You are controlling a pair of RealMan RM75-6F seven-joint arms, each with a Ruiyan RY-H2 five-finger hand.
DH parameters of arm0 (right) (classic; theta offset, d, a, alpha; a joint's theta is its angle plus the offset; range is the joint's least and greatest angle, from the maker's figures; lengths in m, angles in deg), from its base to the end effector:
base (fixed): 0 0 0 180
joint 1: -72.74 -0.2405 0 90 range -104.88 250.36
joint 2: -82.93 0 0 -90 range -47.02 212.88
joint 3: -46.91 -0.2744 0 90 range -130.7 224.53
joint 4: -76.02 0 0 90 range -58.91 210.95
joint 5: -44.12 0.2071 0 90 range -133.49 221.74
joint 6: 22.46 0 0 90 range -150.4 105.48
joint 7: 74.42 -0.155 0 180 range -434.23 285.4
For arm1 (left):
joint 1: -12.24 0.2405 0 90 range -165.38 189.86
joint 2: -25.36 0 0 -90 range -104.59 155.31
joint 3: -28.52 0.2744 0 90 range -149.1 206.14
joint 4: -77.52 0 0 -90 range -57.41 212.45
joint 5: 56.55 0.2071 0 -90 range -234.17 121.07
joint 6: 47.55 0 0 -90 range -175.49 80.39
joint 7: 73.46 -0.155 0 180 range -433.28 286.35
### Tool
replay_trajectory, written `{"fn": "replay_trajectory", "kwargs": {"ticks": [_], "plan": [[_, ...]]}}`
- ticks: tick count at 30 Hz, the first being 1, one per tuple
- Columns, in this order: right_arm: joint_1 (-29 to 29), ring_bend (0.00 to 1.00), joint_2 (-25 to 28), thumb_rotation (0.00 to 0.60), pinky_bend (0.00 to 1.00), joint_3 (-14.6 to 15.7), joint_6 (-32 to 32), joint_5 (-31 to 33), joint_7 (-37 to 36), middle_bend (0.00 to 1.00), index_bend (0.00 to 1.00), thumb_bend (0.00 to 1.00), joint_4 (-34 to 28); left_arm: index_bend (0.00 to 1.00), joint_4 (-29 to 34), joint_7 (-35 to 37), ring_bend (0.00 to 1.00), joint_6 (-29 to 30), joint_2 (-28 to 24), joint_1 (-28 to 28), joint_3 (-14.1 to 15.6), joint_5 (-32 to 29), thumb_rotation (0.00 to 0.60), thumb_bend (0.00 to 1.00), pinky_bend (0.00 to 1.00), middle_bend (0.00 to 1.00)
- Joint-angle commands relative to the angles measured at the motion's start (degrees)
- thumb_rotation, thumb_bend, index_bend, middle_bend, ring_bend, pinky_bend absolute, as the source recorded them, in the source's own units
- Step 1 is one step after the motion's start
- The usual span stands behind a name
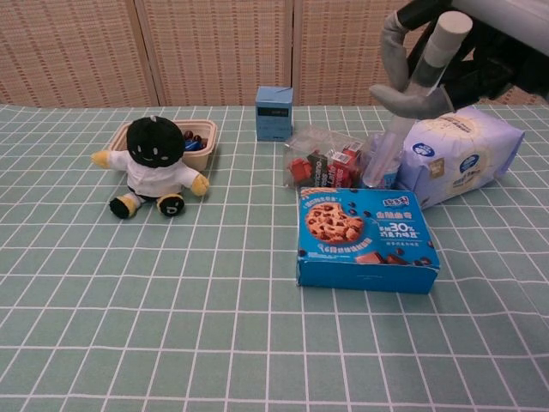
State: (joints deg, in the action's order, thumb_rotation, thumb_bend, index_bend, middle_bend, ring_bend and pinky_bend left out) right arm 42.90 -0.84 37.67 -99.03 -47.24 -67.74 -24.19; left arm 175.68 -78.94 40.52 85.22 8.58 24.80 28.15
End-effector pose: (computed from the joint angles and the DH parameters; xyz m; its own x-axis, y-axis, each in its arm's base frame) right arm -0.1232 -0.2864 0.0551 0.0837 -0.0313 0.9960 -0.8346 -0.5483 0.0529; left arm -0.3134 0.1881 0.1958 0.4556 -0.0518 0.8887 0.8902 0.0288 -0.4547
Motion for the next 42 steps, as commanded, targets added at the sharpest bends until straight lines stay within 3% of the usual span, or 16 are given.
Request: {"fn": "replay_trajectory", "kwargs": {"ticks": [1,6,11,16,23,26,31,39,42], "plan": [[0.4,1.0,-0.9,0.6,1.0,-0.3,0.4,2.0,-5.0,1.0,0.82,0.68,-1.1,0.51,0.1,0.3,0.44,0.0,-0.2,0.0,-0.1,-0.1,0.6,0.34,0.51,0.52],[-0.1,1.0,0.1,0.6,1.0,-0.5,1.3,1.5,-20.9,1.0,0.82,0.68,-1.6,0.51,0.2,0.6,0.44,0.0,-0.3,0.1,-0.1,0.0,0.6,0.34,0.51,0.52],[0.3,1.0,-0.8,0.6,1.0,-1.0,-0.8,0.4,-25.3,1.0,0.82,0.68,-0.7,0.51,0.1,0.5,0.44,-0.2,-0.2,0.0,0.0,0.0,0.6,0.34,0.51,0.52],[0.3,1.0,0.4,0.6,1.0,0.2,0.5,0.1,-21.0,1.0,0.82,0.68,0.3,0.51,0.2,0.4,0.44,-0.1,-0.3,0.0,0.0,0.1,0.6,0.34,0.51,0.52],[1.2,1.0,-0.9,0.6,1.0,0.1,-1.4,-0.1,-1.9,1.0,0.82,0.68,4.6,0.51,0.4,0.4,0.44,0.0,-0.4,0.1,0.0,0.2,0.6,0.34,0.51,0.52],[1.6,1.0,-2.0,0.6,1.0,-0.2,-2.4,0.1,-0.7,1.0,0.82,0.68,4.7,0.51,0.4,0.3,0.44,0.0,-0.4,0.1,0.1,0.2,0.6,0.34,0.51,0.52],[1.6,1.0,-2.6,0.6,1.0,-0.6,-3.0,0.3,-8.0,1.0,0.82,0.68,3.1,0.51,0.5,0.3,0.44,0.0,-0.5,0.1,0.1,0.2,0.6,0.34,0.51,0.52],[2.1,1.0,-3.6,0.6,1.0,-1.0,-6.0,-1.3,-26.8,1.0,0.82,0.68,0.7,0.51,0.5,0.4,0.44,0.0,-0.6,0.1,0.0,0.2,0.6,0.34,0.51,0.52],[2.4,1.0,-4.1,0.6,1.0,-1.2,-6.9,-1.3,-28.4,1.0,0.82,0.68,1.3,0.51,0.6,0.5,0.44,0.1,-0.6,0.1,0.0,0.2,0.6,0.34,0.51,0.52]]}}
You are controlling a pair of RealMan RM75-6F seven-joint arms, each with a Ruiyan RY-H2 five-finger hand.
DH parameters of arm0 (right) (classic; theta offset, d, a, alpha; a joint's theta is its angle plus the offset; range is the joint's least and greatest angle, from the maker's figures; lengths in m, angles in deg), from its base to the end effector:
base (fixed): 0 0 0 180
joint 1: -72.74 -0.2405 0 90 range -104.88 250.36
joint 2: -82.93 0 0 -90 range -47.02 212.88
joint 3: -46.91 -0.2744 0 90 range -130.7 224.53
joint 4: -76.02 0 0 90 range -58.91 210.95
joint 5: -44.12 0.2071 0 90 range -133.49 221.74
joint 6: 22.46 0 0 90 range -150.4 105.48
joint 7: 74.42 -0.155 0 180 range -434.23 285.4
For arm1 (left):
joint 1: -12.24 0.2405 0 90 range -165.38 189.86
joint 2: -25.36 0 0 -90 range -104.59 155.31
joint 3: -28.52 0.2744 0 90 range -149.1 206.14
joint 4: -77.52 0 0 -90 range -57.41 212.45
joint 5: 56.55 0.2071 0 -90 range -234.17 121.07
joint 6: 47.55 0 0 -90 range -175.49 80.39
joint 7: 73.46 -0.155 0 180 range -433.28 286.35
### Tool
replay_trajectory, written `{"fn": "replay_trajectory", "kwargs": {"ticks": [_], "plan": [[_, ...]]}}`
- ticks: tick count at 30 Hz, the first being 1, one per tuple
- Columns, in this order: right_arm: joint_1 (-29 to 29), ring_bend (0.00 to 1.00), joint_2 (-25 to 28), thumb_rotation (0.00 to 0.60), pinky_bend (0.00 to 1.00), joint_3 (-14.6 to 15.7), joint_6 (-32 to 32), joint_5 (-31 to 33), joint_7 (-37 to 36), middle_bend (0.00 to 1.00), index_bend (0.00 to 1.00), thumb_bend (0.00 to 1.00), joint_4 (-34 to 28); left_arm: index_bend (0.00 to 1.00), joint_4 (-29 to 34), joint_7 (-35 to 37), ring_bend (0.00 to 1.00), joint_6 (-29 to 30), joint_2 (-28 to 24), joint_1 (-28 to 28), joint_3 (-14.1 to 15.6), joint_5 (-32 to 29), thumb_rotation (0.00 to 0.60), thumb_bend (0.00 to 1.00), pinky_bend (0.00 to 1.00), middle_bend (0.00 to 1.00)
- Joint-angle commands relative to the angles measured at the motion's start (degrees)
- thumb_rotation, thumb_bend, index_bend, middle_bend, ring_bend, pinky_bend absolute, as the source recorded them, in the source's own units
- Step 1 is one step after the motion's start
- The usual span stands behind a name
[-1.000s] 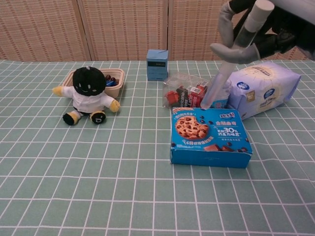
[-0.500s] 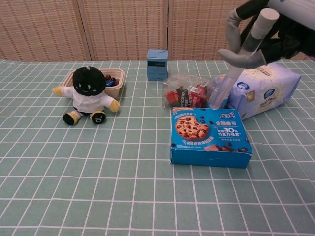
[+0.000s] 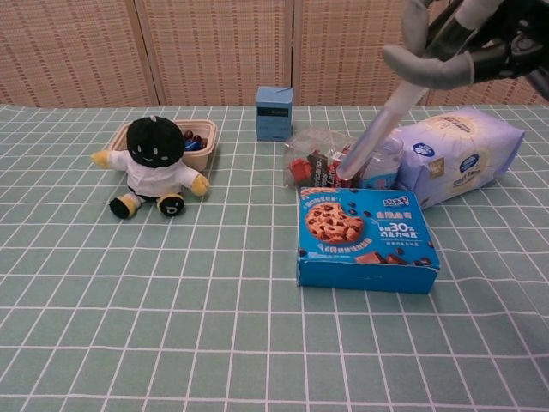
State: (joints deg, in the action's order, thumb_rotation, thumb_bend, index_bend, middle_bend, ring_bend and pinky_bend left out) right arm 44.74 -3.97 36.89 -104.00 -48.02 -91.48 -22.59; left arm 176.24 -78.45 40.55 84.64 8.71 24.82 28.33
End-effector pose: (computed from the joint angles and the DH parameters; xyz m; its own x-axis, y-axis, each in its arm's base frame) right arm -0.1266 -0.2828 0.0571 -0.3354 -0.1716 0.9263 -0.7845 -0.4936 -0.3755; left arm -0.3120 0.1872 0.1980 0.4485 -0.0515 0.8923 0.8938 0.0267 -0.4477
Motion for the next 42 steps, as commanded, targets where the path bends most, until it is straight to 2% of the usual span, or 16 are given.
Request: {"fn": "replay_trajectory", "kwargs": {"ticks": [1,4,8,11,14,19,26,42], "plan": [[0.6,1.0,-0.9,0.6,1.0,-0.4,-1.8,-0.4,-3.9,1.0,0.82,0.69,0.1,0.51,0.0,0.0,0.44,0.1,0.0,0.0,0.0,0.0,0.6,0.34,0.51,0.52],[0.7,1.0,0.3,0.6,1.0,0.2,0.3,1.0,3.5,1.0,0.82,0.69,0.9,0.51,0.1,-0.1,0.44,0.1,0.0,0.0,0.0,0.1,0.6,0.34,0.51,0.52],[0.8,1.0,-0.1,0.6,1.0,0.0,0.5,1.4,21.1,1.0,0.82,0.69,3.3,0.51,0.0,-0.4,0.44,-0.1,0.1,0.0,0.1,0.1,0.6,0.34,0.51,0.52],[0.8,1.0,-2.0,0.6,1.0,0.0,-0.2,1.1,26.5,1.0,0.82,0.69,4.9,0.51,0.0,-0.4,0.44,-0.1,0.1,0.0,0.1,0.0,0.6,0.34,0.51,0.52],[0.7,1.0,-2.6,0.6,1.0,0.0,0.6,2.1,24.7,1.0,0.82,0.69,4.2,0.51,0.0,-0.3,0.44,-0.1,0.1,0.0,0.0,-0.1,0.6,0.34,0.51,0.52],[0.3,1.0,-1.2,0.6,1.0,-0.3,3.7,4.6,15.3,1.0,0.82,0.69,-0.2,0.51,-0.2,-0.2,0.44,-0.4,0.1,-0.1,0.0,-0.3,0.6,0.34,0.51,0.52],[0.2,1.0,-0.7,0.6,1.0,-2.7,4.1,7.0,6.1,1.0,0.82,0.7,-3.2,0.51,-0.2,0.0,0.44,-0.3,0.1,-0.1,-0.2,-0.5,0.6,0.34,0.51,0.52],[-0.9,1.0,-1.5,0.6,1.0,-9.3,1.5,10.7,6.4,1.0,0.82,0.7,-0.9,0.51,0.0,-0.4,0.44,0.0,0.2,0.0,-0.2,-0.3,0.6,0.34,0.51,0.52]]}}
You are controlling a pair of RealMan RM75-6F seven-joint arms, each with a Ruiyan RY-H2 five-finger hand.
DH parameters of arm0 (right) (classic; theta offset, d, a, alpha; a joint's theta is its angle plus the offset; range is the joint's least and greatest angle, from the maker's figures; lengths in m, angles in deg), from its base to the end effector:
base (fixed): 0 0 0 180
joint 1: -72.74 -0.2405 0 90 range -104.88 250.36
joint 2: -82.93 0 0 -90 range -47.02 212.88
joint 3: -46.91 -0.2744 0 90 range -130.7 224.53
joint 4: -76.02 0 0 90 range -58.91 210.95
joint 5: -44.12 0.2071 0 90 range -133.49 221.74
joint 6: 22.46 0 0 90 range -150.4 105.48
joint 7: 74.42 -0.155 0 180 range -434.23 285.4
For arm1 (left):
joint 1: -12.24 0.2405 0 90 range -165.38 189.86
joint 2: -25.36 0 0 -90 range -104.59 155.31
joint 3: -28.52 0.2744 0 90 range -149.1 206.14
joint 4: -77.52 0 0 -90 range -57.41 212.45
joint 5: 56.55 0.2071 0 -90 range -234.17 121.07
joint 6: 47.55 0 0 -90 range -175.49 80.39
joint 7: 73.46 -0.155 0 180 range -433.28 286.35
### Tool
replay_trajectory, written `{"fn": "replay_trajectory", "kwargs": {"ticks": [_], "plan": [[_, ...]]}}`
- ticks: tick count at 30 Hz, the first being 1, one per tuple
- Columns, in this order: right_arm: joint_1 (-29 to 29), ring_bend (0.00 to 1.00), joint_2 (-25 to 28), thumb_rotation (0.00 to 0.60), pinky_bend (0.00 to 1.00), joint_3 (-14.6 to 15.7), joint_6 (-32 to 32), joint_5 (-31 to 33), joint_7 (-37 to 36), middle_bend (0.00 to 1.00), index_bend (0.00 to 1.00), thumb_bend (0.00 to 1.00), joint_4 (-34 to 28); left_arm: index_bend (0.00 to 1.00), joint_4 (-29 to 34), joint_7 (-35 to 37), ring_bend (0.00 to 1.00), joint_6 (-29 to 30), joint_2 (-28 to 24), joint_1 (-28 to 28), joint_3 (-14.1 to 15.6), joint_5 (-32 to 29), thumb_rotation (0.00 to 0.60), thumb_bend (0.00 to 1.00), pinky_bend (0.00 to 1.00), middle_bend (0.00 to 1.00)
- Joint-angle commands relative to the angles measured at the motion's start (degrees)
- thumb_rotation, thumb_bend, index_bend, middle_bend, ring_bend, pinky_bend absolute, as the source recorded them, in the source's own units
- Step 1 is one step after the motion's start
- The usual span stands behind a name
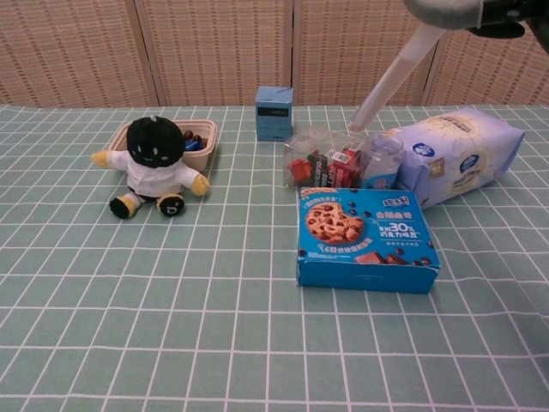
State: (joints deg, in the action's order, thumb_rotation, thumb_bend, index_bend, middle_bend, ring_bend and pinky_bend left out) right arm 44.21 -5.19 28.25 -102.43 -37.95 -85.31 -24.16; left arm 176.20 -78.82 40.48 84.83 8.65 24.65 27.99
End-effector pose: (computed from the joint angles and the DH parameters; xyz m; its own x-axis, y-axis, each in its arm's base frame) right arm -0.1236 -0.3155 0.0755 -0.3808 -0.0285 0.9242 -0.8409 -0.4049 -0.3590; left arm -0.3124 0.1881 0.1976 0.4515 -0.0528 0.8907 0.8923 0.0317 -0.4504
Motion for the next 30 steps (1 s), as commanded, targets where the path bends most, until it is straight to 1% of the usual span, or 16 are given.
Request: {"fn": "replay_trajectory", "kwargs": {"ticks": [1,8,17,30], "plan": [[-0.5,1.0,-0.4,0.6,1.0,-0.9,-0.1,0.9,0.5,1.0,0.82,0.7,1.1,0.51,0.0,-0.1,0.44,0.1,0.0,0.0,0.0,0.1,0.6,0.34,0.51,0.52],[-1.6,1.0,-1.3,0.6,1.0,-2.3,0.5,2.9,1.9,1.0,0.82,0.7,3.4,0.51,0.3,-0.2,0.44,0.7,-0.1,0.3,0.1,0.5,0.6,0.34,0.51,0.52],[-1.3,1.0,-2.5,0.6,1.0,-2.3,0.3,4.5,0.6,1.0,0.82,0.7,7.8,0.51,0.5,0.5,0.44,0.9,-0.4,0.4,0.2,0.9,0.6,0.34,0.51,0.52],[-2.5,1.0,-3.9,0.6,1.0,-2.6,2.8,6.7,-1.2,1.0,0.82,0.7,12.3,0.51,0.9,1.1,0.44,1.1,-0.9,0.5,0.2,1.1,0.6,0.34,0.51,0.52]]}}
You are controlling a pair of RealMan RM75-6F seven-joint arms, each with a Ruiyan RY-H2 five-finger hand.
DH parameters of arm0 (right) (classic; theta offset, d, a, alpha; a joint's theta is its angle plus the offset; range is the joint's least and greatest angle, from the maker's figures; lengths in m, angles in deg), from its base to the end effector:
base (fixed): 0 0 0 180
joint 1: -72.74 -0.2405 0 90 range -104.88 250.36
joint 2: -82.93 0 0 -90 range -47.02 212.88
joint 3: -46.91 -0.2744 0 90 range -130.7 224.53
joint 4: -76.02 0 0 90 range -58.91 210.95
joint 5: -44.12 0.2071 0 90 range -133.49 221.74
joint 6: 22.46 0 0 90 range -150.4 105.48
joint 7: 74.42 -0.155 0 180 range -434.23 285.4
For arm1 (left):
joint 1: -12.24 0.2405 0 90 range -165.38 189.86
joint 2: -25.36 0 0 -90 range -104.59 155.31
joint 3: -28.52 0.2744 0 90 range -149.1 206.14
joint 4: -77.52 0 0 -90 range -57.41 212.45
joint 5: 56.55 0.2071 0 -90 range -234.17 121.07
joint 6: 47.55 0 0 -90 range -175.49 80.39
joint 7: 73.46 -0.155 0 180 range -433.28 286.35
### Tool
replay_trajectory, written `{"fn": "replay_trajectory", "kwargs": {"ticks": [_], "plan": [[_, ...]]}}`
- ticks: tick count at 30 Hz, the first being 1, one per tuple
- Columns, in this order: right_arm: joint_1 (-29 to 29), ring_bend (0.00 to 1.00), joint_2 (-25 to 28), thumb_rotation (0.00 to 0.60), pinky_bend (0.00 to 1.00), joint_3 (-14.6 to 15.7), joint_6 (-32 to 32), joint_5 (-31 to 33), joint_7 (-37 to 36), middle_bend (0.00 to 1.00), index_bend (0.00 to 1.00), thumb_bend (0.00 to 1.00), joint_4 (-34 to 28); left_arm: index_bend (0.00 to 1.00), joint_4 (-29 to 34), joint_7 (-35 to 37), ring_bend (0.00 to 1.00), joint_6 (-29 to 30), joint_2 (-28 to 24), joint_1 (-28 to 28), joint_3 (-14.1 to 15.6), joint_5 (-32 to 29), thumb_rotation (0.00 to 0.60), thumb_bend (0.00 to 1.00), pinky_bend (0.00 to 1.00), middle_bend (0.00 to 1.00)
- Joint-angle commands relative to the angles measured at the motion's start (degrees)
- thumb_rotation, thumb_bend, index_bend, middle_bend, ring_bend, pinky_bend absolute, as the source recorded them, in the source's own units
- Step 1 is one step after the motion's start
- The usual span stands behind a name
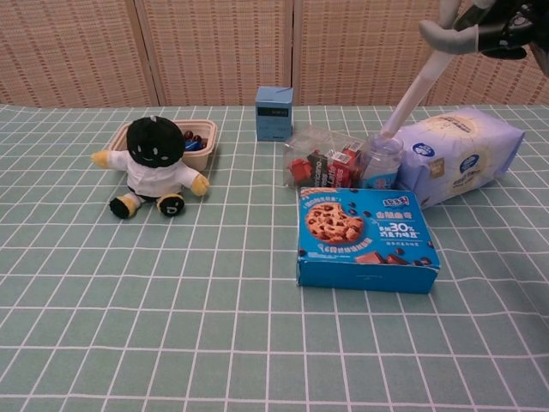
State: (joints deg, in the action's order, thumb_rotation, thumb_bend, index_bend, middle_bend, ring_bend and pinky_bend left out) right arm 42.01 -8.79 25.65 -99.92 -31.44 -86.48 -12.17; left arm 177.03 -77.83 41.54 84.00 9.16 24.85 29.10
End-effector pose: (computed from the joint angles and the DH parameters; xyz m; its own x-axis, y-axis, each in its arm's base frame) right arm -0.1562 -0.3527 0.0610 -0.3231 0.0474 0.9452 -0.9070 -0.3007 -0.2949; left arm -0.3084 0.1844 0.2020 0.4372 -0.0658 0.8970 0.8993 0.0203 -0.4369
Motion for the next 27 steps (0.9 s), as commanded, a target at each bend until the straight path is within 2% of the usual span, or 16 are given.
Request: {"fn": "replay_trajectory", "kwargs": {"ticks": [1,15,27], "plan": [[-0.4,1.0,-0.4,0.6,1.0,0.0,0.5,0.3,0.0,1.0,0.82,0.7,0.5,0.51,0.0,0.1,0.44,0.0,-0.1,0.0,0.0,0.0,0.6,0.34,0.51,0.52],[-1.8,1.0,-2.7,0.6,1.0,0.2,2.7,2.3,1.9,1.0,0.82,0.7,3.4,0.51,0.3,1.0,0.44,0.5,-0.6,0.3,-0.1,0.2,0.6,0.34,0.51,0.52],[-3.9,1.0,-4.8,0.6,1.0,-0.8,3.8,4.8,7.5,1.0,0.82,0.7,6.4,0.51,0.2,1.0,0.44,0.3,-0.6,0.2,0.0,0.3,0.6,0.34,0.51,0.52]]}}
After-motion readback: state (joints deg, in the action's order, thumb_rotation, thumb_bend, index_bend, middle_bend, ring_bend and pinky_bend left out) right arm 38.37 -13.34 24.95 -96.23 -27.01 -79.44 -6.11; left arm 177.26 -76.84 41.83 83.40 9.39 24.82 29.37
